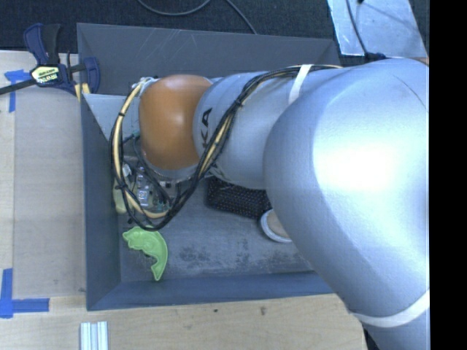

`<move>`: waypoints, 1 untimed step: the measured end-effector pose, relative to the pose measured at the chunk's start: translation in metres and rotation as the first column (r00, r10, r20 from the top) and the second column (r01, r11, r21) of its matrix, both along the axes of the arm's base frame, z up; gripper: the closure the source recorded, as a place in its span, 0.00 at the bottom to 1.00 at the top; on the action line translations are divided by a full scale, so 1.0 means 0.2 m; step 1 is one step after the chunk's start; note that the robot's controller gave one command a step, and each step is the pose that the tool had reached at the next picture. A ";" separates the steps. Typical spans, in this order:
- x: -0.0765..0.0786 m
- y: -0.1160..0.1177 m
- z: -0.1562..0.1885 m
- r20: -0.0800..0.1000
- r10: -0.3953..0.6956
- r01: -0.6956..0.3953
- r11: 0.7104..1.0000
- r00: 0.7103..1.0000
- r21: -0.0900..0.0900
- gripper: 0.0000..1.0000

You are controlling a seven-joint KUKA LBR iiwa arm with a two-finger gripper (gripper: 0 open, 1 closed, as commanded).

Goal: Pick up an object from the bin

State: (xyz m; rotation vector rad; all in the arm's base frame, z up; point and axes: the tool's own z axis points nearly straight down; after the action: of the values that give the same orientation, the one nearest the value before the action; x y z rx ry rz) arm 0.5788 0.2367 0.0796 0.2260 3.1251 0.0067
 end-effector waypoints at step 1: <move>-0.27 -0.11 -0.02 0.017 -0.010 0.010 1.000 1.000 0.008 1.00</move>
Offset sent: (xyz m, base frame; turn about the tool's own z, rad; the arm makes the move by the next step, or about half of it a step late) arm 0.0000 0.0000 0.0000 0.0000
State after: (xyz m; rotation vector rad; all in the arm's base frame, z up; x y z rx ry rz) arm 0.5253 0.2151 0.0751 0.2406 3.1077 0.0204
